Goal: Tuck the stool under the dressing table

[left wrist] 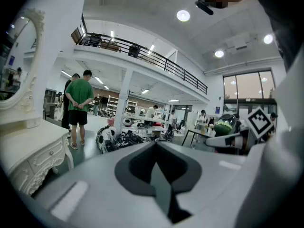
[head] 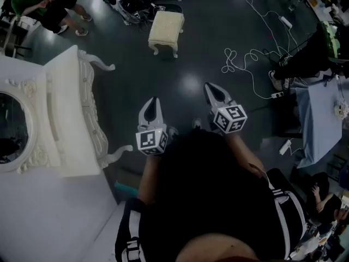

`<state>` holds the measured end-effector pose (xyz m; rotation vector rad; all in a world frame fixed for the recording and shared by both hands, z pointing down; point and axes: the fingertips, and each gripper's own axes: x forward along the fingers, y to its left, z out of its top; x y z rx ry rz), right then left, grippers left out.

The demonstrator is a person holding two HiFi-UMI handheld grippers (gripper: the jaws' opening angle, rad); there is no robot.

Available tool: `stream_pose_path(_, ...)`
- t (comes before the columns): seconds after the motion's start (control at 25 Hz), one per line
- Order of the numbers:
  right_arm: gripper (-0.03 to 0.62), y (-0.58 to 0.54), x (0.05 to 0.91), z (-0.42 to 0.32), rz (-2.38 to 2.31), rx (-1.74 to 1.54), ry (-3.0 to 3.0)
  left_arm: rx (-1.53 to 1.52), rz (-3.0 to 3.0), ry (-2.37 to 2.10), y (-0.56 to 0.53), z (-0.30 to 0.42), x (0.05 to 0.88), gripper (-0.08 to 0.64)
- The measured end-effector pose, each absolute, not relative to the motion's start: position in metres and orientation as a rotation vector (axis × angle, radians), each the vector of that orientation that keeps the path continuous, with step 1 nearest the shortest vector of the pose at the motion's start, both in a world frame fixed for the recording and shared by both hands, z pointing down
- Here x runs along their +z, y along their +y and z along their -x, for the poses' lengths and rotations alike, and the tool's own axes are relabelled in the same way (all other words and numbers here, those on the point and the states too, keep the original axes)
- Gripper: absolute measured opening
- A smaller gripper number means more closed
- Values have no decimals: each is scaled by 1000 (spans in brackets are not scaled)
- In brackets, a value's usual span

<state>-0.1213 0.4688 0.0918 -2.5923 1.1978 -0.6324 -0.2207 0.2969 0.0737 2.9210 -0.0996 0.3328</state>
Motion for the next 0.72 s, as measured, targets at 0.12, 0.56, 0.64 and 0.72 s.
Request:
stream_pose_path(0.12, -8, 471, 94, 124, 2589, -637, 1203, 338, -2921, -99, 300, 222, 76, 9)
stream_pose_path(0.56, -8, 492, 101, 127, 2559, -649, 1201, 401, -2926, -90, 326, 226, 87, 9)
stream_pose_path(0.64, -6, 497, 101, 123, 2535, -638, 1197, 411, -2931, -86, 333, 223, 88, 9)
stream_pose_path(0.72, -6, 502, 102, 120, 2523, -641, 1197, 424, -2931, -90, 338, 219, 89, 9)
